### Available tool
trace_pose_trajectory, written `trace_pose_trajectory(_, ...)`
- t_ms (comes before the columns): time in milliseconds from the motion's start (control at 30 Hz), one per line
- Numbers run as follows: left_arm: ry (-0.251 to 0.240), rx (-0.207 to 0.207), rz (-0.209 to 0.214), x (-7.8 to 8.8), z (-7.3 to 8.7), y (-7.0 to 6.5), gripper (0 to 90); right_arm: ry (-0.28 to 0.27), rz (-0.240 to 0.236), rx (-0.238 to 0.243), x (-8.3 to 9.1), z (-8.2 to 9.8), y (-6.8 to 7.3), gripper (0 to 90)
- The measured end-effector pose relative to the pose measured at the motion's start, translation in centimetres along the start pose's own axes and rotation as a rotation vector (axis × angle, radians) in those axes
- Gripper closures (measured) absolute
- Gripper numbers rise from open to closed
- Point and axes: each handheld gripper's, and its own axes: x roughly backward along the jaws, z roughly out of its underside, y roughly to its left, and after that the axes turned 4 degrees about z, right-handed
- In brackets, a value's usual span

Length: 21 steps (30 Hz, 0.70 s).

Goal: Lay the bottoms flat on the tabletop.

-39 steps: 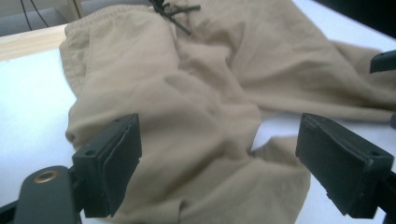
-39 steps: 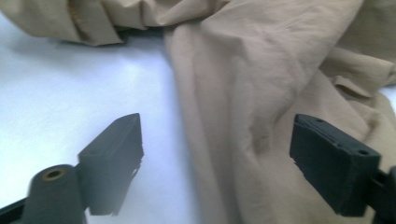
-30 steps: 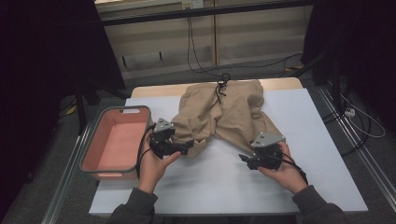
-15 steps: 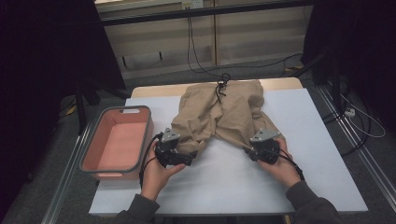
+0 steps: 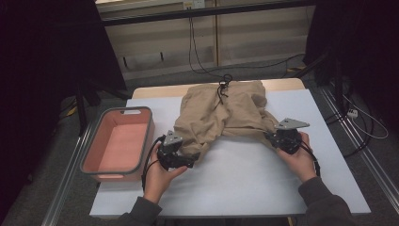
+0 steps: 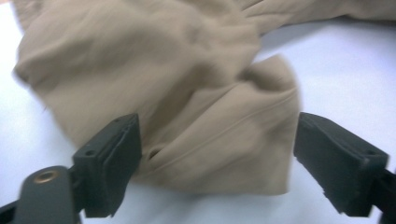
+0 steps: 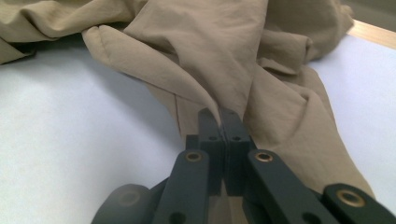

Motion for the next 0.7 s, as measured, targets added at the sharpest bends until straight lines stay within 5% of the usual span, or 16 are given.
trace_pose_trajectory(233, 0.004, -0.054, 0.028, -1.0, -0.5, -1.2, 33.5, 0.019, -0.022, 0.038, -0.3, 0.1, 1.2, 89.2)
trace_pose_trajectory(400, 0.058, -0.042, 0.051, -1.4, -0.7, -1.3, 72.4, 0.013, -0.022, 0.036, 0.0, 0.1, 1.2, 88.5)
trace_pose_trajectory(500, 0.063, -0.058, 0.057, -1.2, -1.0, -1.4, 80.3, 0.010, -0.014, 0.022, 0.3, 0.3, 0.9, 88.7)
trace_pose_trajectory(700, -0.047, -0.031, 0.044, 1.8, -2.5, -0.6, 85.7, -0.005, 0.015, 0.003, 0.7, 0.3, 0.2, 89.3)
